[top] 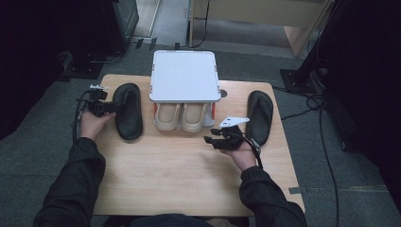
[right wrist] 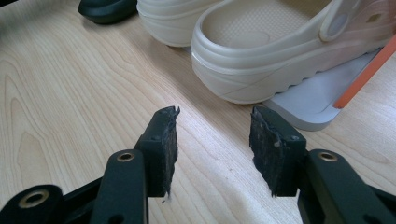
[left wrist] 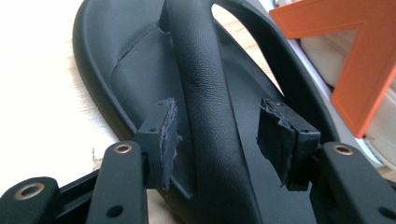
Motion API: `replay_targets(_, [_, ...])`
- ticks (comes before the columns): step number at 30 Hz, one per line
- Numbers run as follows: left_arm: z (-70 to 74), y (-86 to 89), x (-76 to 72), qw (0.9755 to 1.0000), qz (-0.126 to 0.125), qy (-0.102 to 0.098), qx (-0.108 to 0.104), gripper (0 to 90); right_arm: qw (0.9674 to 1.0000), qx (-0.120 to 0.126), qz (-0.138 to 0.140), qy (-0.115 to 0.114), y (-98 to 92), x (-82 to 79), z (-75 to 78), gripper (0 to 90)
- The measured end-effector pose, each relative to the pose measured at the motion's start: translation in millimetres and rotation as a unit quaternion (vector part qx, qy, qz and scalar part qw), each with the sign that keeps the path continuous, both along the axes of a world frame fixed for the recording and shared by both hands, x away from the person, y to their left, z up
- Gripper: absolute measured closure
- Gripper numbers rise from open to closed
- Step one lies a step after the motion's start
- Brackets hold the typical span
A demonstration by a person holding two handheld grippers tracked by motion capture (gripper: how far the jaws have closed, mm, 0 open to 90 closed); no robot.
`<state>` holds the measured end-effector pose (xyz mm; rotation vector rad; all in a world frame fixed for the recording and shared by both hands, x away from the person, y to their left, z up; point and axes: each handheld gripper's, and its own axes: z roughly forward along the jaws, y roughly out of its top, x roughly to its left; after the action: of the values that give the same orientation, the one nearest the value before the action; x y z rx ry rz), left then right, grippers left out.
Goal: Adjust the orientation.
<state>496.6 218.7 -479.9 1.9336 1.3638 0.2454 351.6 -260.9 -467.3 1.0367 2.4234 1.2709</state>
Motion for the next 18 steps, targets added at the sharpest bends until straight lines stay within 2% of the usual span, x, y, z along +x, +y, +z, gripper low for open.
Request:
replay_targets(3, [-4.3,0.0,2.3,1.0,0.007,-0.001,0.002,48.0,1.0,0.001,-0.001,-0.001,-0.8,-0.8,-0.1,52.2])
replay_targets(7, [-9.3,2.3,5.2,0.9999,0.01,-0.004,-0.011,51.4,1.0,0.001,-0.004,0.001,-2.3,-1.6,-0.4,52.1])
replay_targets(9, [-11.3,1.0,5.9,0.9999,0.005,-0.005,-0.016,54.5,1.0,0.002,-0.004,-0.001,-2.7,-1.5,-0.6,52.2])
replay_targets(11, [-11.7,-1.4,6.0,0.9998,-0.005,-0.005,-0.018,62.4,1.0,0.001,-0.004,-0.002,-2.9,-1.4,-0.7,52.2])
replay_targets(12, [-11.4,-2.8,5.8,0.9999,-0.006,-0.007,-0.009,62.7,1.0,0.001,-0.003,-0.002,-2.8,-1.5,-0.7,52.2])
replay_targets(13, [-11.0,-3.4,5.7,0.9999,-0.007,-0.009,-0.009,63.0,1.0,0.001,-0.003,-0.002,-2.7,-1.5,-0.6,52.2])
replay_targets(16, [-11.2,-3.2,5.8,0.9996,-0.014,-0.007,-0.025,65.0,1.0,0.001,-0.002,-0.001,-2.2,-1.5,-0.9,52.2])
replay_targets(18, [-11.2,-5.0,5.8,0.9995,-0.02,-0.007,-0.025,65.7,1.0,0.0,-0.003,0.0,-1.6,-1.7,-0.9,52.1])
